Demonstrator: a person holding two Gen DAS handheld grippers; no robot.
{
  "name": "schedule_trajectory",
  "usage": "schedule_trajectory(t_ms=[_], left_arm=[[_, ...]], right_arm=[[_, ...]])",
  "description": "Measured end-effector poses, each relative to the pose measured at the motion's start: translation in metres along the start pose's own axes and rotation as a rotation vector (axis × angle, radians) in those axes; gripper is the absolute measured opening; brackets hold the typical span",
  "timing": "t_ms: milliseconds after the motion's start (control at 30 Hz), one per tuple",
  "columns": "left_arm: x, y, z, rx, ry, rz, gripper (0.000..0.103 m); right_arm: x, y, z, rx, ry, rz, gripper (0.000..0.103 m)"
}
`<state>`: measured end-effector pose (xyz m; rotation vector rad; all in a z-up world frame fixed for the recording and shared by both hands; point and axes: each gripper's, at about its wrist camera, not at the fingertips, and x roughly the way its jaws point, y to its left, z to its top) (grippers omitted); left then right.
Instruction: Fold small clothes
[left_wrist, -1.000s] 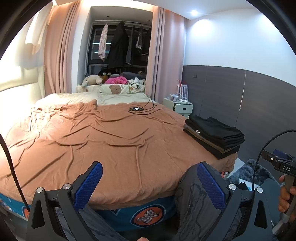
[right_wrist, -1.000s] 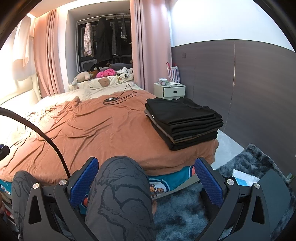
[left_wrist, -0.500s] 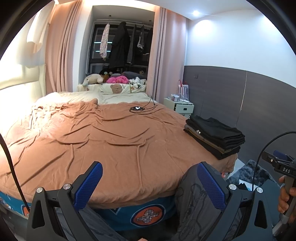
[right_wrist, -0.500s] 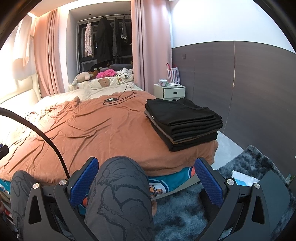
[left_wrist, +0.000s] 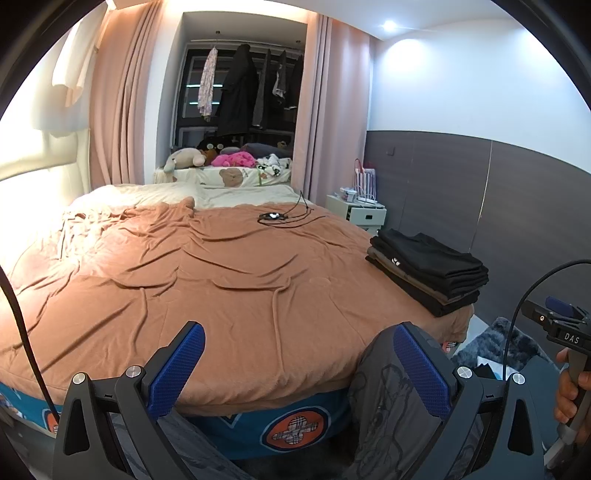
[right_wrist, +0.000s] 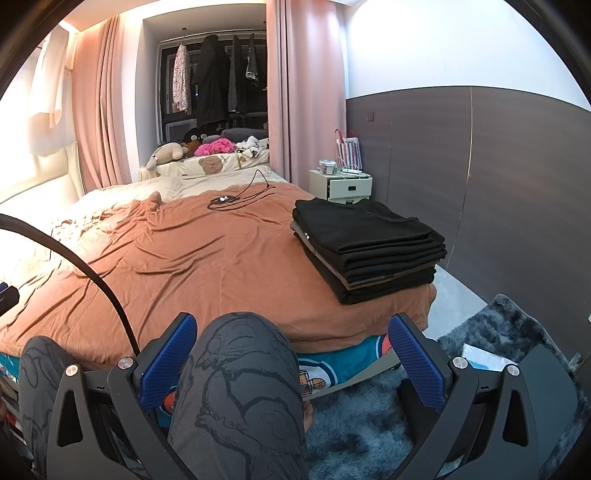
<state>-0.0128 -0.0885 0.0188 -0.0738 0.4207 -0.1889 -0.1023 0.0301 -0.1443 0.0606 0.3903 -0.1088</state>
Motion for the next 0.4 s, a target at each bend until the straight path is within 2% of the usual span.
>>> schedule_trajectory(t_ms=[400], left_arm=[[0.001,-0.0012,-0.001,0.004,0.001,-0.002,0.103]], right_arm=[[0.0019,-0.0027,-0.0004,-0.002,-0.003,-0.003,0.103]])
